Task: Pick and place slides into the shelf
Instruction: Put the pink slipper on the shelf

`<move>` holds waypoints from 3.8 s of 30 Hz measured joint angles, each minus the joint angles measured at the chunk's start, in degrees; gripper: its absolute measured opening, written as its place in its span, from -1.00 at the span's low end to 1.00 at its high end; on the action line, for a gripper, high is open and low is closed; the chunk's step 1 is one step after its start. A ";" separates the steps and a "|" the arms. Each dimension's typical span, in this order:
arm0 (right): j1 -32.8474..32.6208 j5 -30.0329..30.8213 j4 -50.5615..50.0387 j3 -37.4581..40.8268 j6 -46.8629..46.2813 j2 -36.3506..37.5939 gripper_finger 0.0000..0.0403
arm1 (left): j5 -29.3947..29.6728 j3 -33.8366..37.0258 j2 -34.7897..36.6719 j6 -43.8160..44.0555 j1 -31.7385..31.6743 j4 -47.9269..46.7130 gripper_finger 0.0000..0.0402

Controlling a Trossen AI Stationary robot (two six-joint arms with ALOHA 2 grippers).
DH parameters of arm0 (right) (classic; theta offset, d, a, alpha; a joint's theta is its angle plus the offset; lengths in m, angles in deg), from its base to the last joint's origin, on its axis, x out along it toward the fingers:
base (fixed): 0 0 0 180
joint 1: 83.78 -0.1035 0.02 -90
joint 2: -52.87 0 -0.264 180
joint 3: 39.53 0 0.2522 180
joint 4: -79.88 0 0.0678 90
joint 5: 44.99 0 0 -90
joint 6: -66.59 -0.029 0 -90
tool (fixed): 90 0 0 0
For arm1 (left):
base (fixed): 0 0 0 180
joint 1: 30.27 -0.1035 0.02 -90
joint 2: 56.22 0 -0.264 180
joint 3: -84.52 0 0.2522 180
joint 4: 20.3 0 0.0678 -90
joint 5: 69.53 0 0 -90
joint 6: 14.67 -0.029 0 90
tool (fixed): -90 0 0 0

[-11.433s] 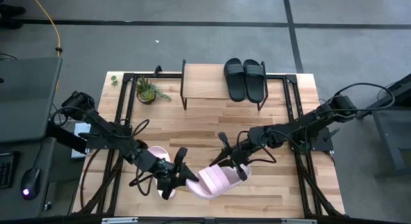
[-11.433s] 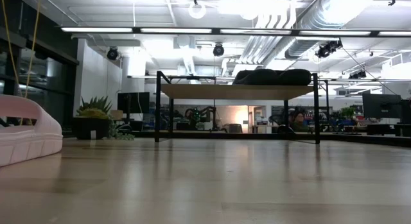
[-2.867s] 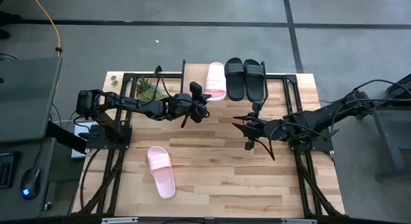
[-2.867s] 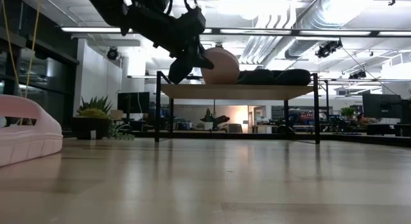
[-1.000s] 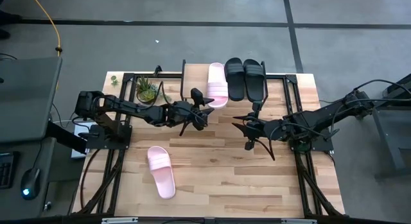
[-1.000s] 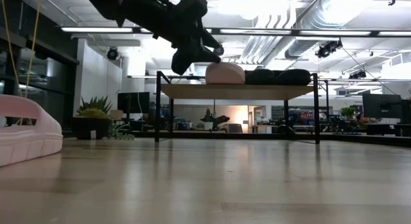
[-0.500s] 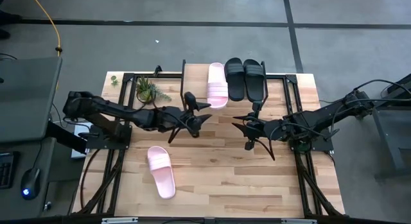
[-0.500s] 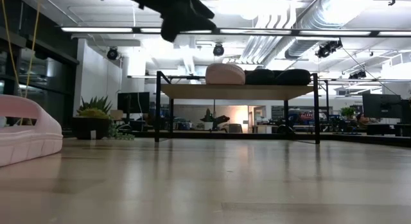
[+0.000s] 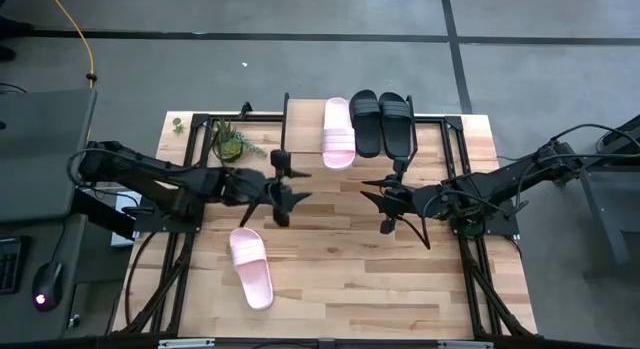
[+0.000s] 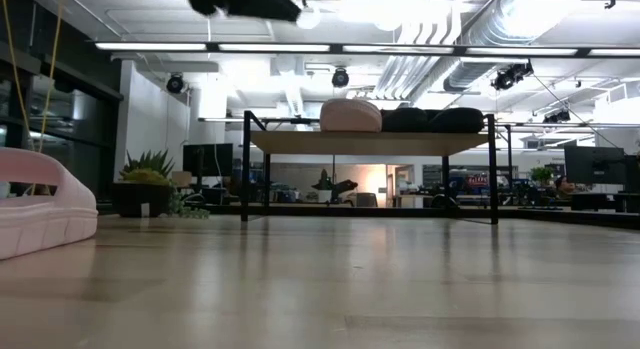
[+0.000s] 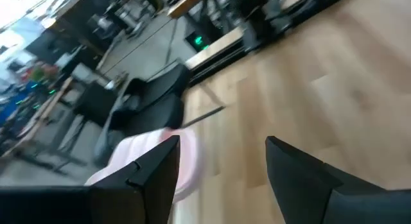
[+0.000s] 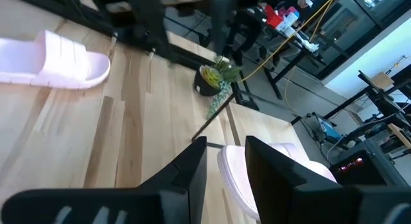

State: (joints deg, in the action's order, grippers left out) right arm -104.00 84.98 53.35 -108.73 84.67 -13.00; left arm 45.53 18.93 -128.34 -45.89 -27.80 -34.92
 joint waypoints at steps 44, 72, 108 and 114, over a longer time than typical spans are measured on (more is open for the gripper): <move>-0.02 -12.19 6.53 0.00 -15.70 -4.64 -0.52 | 21.69 0.04 5.49 39.38 43.27 -22.11 0.05; -0.04 -14.27 8.98 0.00 -20.23 -6.45 -0.52 | 17.74 -25.86 -23.28 71.29 45.55 -62.41 0.05; -0.05 -16.48 14.34 -0.07 -17.85 -6.36 -0.52 | 2.63 -27.58 -36.86 86.73 43.16 -74.44 0.05; -0.09 -16.73 14.32 -0.07 -19.59 -6.38 -0.52 | 3.54 -27.61 -36.85 86.99 43.30 -74.59 0.05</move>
State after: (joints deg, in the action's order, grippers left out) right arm -104.09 68.25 67.67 -108.80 65.07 -19.38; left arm 49.07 -8.68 -165.19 41.10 15.49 -109.51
